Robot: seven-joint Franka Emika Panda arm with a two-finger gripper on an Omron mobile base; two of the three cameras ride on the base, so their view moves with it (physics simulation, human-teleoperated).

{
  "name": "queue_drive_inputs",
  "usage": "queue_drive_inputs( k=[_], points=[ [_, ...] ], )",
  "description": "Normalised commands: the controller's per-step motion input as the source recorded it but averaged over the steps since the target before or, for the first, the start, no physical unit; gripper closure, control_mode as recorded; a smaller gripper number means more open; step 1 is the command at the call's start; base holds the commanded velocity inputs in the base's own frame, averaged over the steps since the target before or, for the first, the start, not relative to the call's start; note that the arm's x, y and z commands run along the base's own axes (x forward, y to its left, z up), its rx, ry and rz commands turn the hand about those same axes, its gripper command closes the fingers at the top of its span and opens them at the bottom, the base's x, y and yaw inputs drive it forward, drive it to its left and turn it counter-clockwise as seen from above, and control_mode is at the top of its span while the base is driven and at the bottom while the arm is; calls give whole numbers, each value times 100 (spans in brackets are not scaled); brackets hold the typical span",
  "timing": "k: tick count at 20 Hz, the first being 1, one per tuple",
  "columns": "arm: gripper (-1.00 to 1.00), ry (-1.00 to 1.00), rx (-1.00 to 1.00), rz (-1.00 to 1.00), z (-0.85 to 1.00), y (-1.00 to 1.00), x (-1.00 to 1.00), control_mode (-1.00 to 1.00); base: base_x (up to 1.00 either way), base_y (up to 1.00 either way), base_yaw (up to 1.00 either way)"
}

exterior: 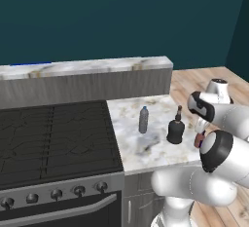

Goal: Place the drinks on the dining counter in a tight cluster.

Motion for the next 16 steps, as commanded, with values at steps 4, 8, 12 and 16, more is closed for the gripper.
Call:
queue_drive_inputs(
  k=[4,8,12,16],
  points=[
    [-100,0,0,0,-17,0,0,-100,0,0,0],
    [-100,0,0,0,-16,0,0,-100,0,0,0],
    [-100,0,0,0,-14,1,0,-100,0,0,0],
    [-100,0,0,0,-17,0,0,-100,0,0,0]
  ],
)
